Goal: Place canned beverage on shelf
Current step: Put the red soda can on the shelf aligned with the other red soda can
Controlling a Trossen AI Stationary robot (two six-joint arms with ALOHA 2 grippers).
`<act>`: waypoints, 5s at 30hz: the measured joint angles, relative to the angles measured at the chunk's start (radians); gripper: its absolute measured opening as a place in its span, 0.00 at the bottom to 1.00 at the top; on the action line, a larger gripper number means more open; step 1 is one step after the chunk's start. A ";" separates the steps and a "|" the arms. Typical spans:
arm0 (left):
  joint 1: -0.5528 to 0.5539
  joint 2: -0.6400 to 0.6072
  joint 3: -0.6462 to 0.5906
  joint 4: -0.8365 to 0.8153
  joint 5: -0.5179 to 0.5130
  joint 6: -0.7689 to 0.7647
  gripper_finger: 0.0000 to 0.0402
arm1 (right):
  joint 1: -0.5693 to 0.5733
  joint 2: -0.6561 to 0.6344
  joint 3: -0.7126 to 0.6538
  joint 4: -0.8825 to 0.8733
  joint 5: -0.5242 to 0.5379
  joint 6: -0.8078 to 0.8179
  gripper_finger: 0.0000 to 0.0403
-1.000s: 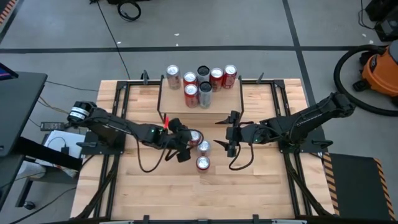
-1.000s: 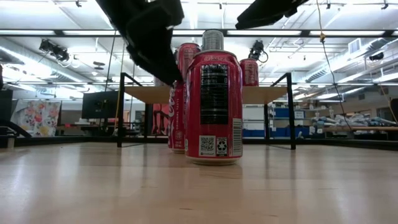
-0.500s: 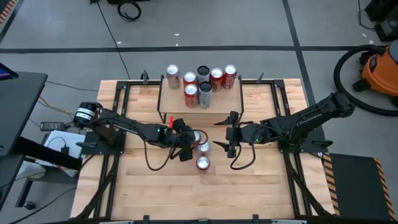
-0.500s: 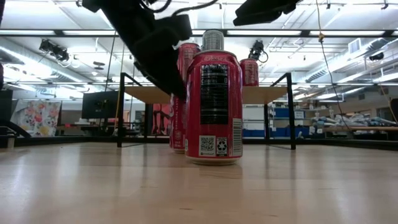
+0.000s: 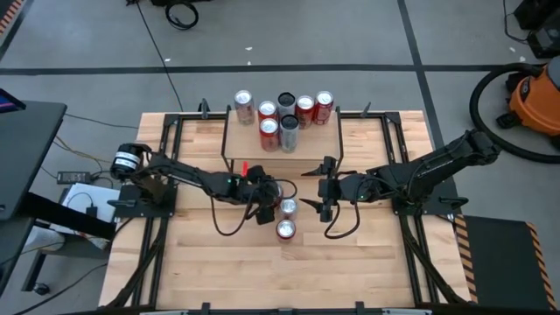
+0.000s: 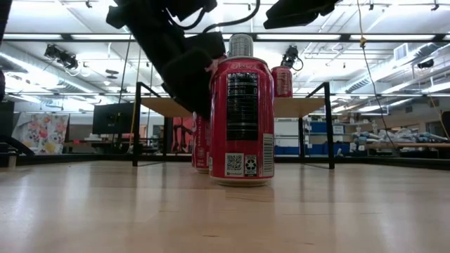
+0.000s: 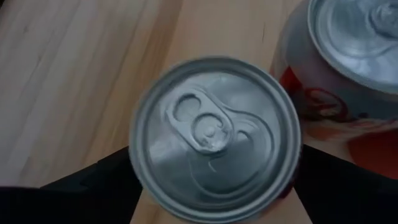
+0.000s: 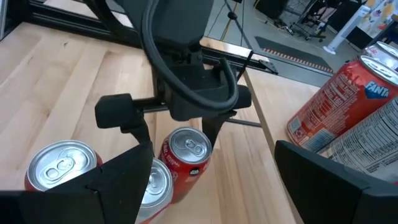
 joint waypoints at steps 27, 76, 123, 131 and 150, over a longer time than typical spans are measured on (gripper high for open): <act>-0.020 -0.154 0.157 -0.115 -0.083 0.233 0.74 | 0.013 0.000 0.117 -0.200 0.179 0.061 0.86; 0.152 0.303 0.911 -0.265 -0.034 0.374 0.74 | 0.034 -0.423 -0.100 -0.557 0.367 0.366 0.86; 0.087 0.266 0.976 -0.336 -0.011 0.475 0.93 | -0.154 -0.320 -0.254 0.031 0.036 0.030 0.77; 0.049 0.217 0.974 -0.451 -0.072 0.450 0.98 | -0.140 -0.349 -0.255 0.028 0.067 0.029 0.77; -0.336 -0.076 0.542 -0.518 -0.458 0.154 0.99 | -0.292 -0.332 -0.393 0.322 0.042 0.017 0.78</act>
